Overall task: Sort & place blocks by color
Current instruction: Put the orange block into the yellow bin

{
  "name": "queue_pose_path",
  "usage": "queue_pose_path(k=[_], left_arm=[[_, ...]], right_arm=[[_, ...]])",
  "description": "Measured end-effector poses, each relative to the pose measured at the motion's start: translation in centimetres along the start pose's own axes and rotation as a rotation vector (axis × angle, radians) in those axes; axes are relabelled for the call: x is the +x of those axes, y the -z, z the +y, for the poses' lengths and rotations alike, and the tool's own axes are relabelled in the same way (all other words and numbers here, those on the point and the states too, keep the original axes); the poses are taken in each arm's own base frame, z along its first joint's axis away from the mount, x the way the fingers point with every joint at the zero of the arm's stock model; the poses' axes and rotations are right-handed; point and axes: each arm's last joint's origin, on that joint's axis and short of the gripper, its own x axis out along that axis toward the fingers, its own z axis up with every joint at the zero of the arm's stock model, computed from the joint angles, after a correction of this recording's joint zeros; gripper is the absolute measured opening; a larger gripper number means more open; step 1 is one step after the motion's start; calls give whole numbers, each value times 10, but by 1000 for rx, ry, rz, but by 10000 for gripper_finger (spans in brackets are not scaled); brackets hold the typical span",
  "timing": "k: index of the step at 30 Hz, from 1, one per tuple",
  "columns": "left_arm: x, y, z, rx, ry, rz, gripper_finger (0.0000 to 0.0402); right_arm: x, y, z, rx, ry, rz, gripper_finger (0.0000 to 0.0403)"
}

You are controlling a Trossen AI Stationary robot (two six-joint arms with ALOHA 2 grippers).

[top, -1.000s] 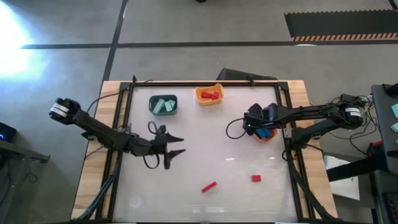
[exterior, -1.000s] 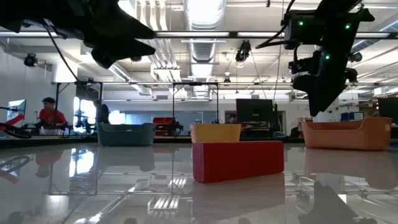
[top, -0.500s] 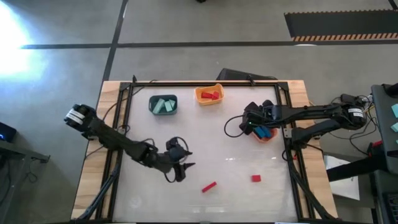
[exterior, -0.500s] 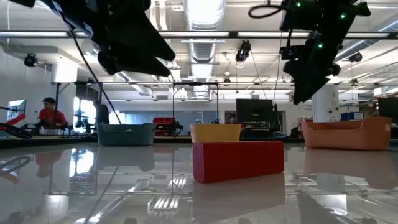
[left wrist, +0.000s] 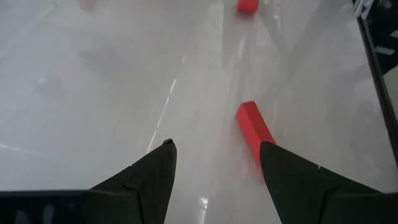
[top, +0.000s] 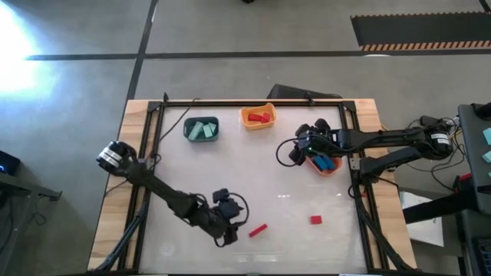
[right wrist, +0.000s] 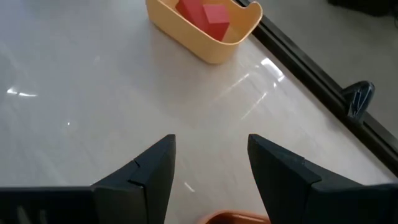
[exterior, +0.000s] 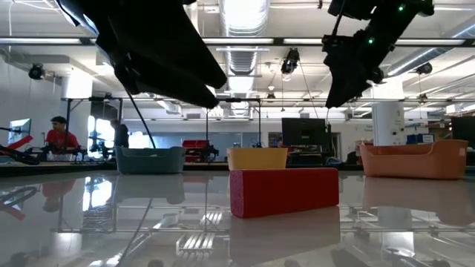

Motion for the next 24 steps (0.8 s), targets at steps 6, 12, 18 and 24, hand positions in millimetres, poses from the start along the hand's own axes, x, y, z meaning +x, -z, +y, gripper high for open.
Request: queue_pose_path(k=[6,12,18,24], left_arm=[[9,8,-2,-33,1,35,215],[10,10,-1,-68,-2,39,215],[10,10,-1,-82,-4,40,215],[10,12,0,-79,-8,44,215]], right_arm=[[0,0,0,-11,-2,-5,192],[0,-1,0,-13,-3,-8,192],[0,-1,0,-13,-4,-9,192],[0,-1,0,-19,-4,-9,192]])
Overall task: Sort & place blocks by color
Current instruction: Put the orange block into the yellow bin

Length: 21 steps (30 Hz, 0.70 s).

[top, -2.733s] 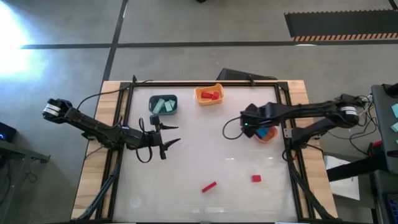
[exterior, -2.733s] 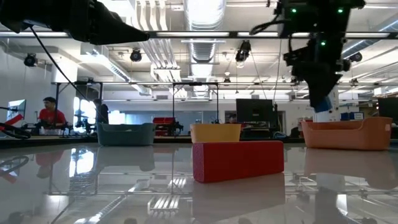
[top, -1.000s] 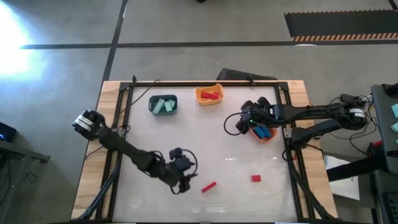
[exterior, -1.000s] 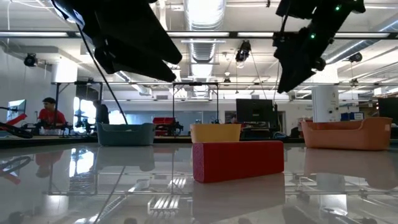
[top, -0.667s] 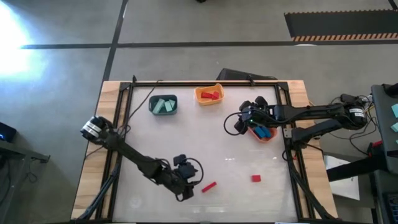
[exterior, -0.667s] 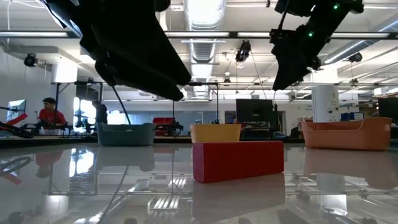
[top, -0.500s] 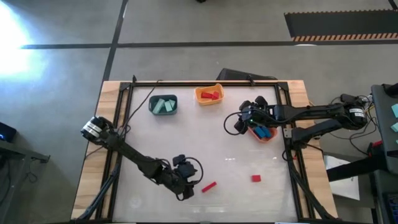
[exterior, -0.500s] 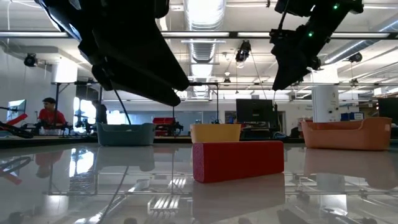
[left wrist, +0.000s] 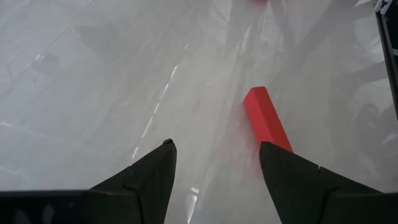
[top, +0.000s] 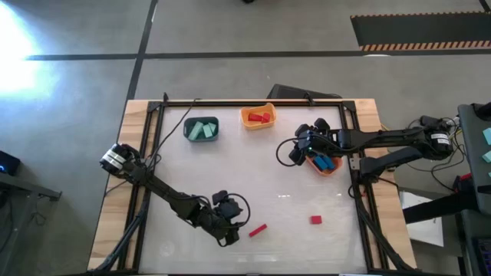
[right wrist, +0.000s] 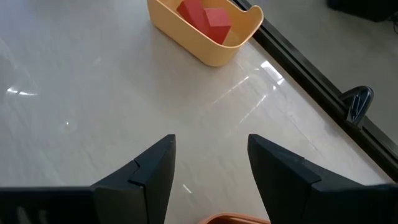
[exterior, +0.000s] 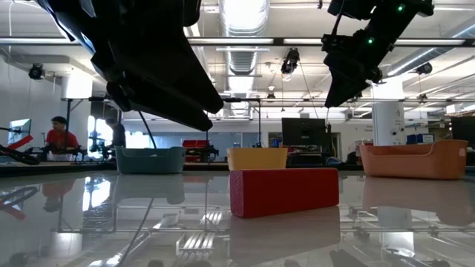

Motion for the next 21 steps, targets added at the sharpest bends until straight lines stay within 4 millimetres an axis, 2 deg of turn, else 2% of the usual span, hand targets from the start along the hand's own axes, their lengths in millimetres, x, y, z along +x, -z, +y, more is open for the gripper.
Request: queue_pose_path(k=[16,21], left_arm=[[0,1,1,1,-2,0,215],[0,0,1,-1,-1,-1,215]], right_arm=[[0,0,0,-7,-3,-6,192],[-7,-1,14,-103,-97,-56,192]])
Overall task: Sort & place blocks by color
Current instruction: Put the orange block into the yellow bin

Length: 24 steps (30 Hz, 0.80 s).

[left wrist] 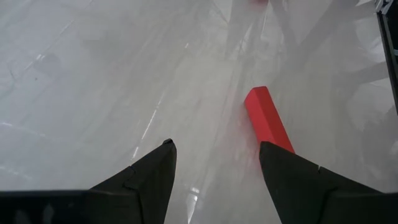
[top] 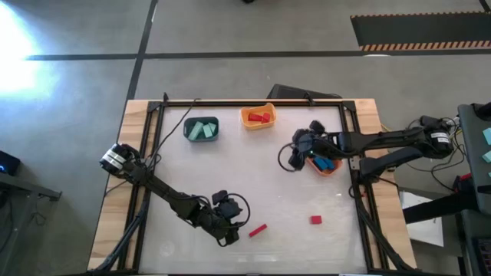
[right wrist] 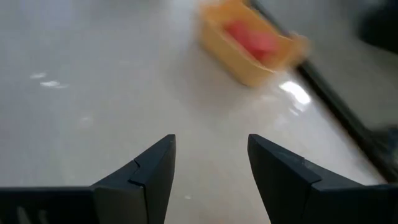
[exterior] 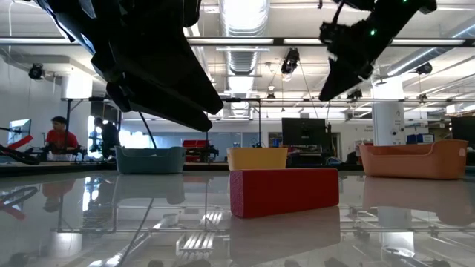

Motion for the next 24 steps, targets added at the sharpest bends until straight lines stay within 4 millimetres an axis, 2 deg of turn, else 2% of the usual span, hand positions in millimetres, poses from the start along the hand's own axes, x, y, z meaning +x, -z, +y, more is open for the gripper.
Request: queue_pose_path(k=[5,13,24], left_arm=[[0,0,0,0,0,0,215],[0,-1,0,-3,1,-4,215],[0,-1,0,5,1,-4,215]], right_arm=[[-10,-3,33,-120,-248,-88,192],[-26,6,81,-244,-411,-176,191],[-15,37,154,-406,-574,-212,191]])
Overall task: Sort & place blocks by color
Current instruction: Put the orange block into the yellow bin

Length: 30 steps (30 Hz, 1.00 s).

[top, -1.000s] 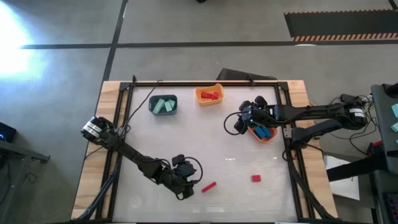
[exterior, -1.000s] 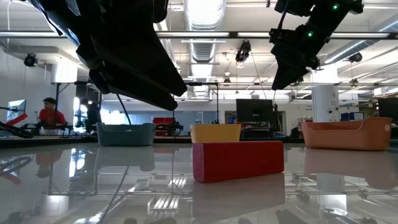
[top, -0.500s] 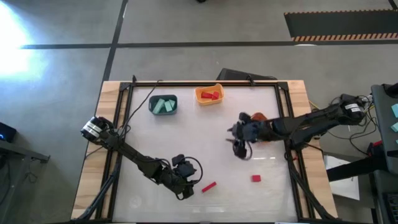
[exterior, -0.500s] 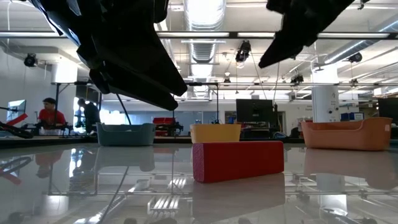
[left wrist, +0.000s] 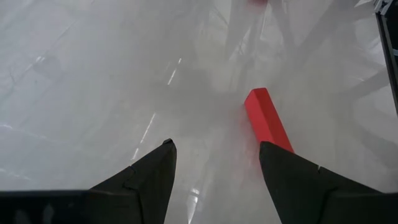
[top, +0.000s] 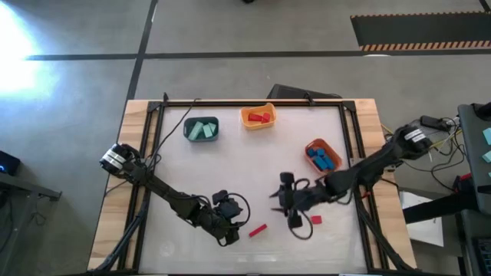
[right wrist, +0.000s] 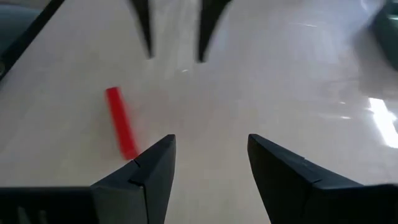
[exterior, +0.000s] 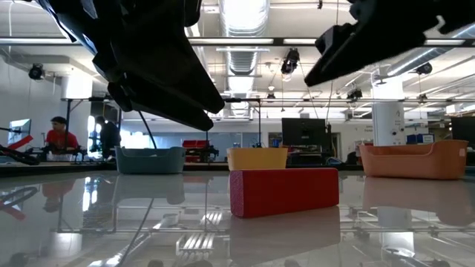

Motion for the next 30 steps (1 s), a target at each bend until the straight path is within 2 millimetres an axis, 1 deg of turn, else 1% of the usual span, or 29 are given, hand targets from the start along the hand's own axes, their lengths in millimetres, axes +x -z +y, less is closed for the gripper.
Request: queue_pose_path(k=[4,7,11,14,17,21,24,30], left_arm=[[0,0,0,2,-2,2,215],[0,0,0,5,-4,4,215],[0,0,0,4,-3,4,215],[0,0,0,4,-3,4,215],[0,1,0,5,-3,4,215],[0,1,0,6,-4,6,215],[0,1,1,27,-7,10,215],[0,2,1,40,-13,17,215]], right_arm=[[13,8,18,-46,-64,9,192],[22,8,28,-51,-98,-5,192],[35,-2,43,-81,-137,2,195],[46,-12,57,-131,-158,-1,208],[57,-19,67,-193,-163,45,226],[69,-28,74,-209,-152,127,253],[78,-28,77,-211,-149,166,268],[87,-30,81,-182,-169,173,274]])
